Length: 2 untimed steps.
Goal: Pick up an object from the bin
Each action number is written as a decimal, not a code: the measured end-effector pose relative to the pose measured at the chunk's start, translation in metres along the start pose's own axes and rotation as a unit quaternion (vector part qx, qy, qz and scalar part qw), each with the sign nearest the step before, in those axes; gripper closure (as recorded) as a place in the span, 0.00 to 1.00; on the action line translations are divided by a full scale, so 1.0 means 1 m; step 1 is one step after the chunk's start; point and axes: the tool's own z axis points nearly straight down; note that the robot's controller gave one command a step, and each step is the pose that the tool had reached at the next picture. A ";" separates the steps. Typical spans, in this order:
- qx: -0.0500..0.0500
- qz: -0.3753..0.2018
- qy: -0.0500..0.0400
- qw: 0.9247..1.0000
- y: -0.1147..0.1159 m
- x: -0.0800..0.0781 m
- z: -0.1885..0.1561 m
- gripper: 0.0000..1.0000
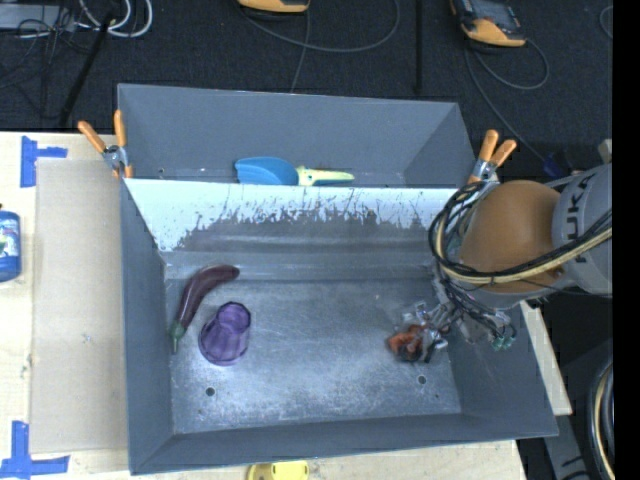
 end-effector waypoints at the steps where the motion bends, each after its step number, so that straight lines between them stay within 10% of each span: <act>1: 0.000 0.000 0.000 1.000 0.000 0.000 0.000 1.00; 2: 0.002 -0.008 -0.003 1.000 0.009 -0.002 -0.169 1.00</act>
Offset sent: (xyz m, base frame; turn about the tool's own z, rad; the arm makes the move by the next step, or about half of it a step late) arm -0.0025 0.0084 0.1671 -0.0189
